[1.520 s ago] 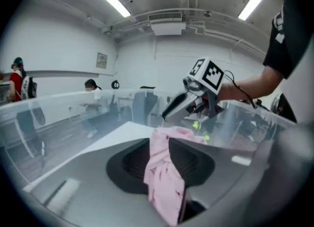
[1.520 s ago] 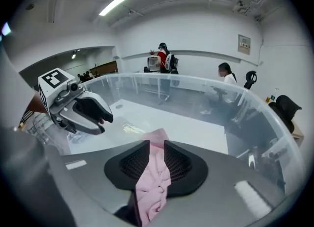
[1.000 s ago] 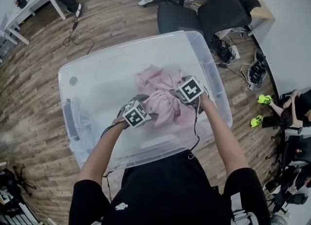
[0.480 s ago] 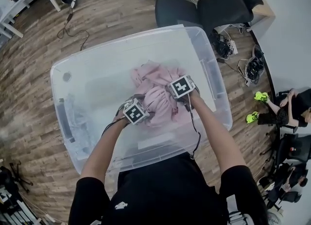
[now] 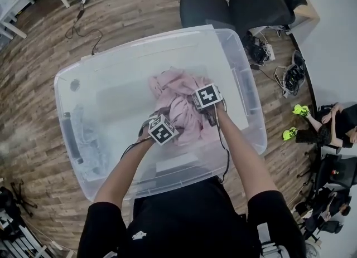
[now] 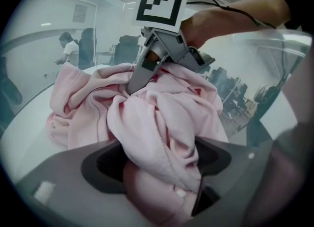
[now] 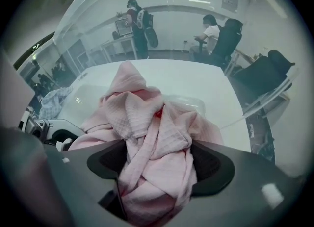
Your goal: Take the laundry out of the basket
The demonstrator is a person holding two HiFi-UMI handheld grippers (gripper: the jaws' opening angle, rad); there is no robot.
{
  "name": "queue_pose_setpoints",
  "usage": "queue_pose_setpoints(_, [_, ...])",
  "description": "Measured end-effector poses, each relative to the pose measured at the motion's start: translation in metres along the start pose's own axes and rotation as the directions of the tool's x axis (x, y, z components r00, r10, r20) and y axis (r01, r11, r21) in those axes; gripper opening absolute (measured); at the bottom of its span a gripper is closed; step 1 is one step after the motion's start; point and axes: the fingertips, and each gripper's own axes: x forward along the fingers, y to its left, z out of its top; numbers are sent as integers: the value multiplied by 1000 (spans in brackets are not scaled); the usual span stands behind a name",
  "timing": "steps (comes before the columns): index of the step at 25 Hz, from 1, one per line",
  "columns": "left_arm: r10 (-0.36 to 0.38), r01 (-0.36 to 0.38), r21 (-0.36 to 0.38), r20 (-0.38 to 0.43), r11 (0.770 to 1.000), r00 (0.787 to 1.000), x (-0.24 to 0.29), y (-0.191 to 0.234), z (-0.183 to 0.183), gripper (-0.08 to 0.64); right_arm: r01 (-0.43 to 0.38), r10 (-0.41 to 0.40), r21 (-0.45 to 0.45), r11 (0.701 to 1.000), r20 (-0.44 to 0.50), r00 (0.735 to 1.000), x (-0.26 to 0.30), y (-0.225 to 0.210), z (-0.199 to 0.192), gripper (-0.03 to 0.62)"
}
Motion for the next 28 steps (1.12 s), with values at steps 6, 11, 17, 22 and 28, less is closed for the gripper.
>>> queue_pose_setpoints(6, [4, -5, -80, -18, 997, 1000, 0, -6, 6, 224, 2, -2, 14, 1000, -1, 1000, -5, 1, 4, 301])
queue_pose_setpoints(11, [49, -51, -43, -58, 998, 997, -5, -7, 11, 155, 4, -4, -19, 1000, 16, 1000, -21, 0, 7, 169])
queue_pose_setpoints(17, [132, -133, -31, -40, 991, 990, -30, 9, 27, 140, -13, 16, -22, 1000, 119, 993, -47, 0, 29, 144])
queue_pose_setpoints(22, [222, -219, -63, 38, 974, 974, -69, 27, 51, 137, -32, 33, -9, 999, 304, 952, -94, 5, 64, 143])
queue_pose_setpoints(28, [351, -344, -72, 159, 936, 923, -129, 38, 95, 137, 9, 17, -43, 999, 561, 828, -181, 17, 108, 142])
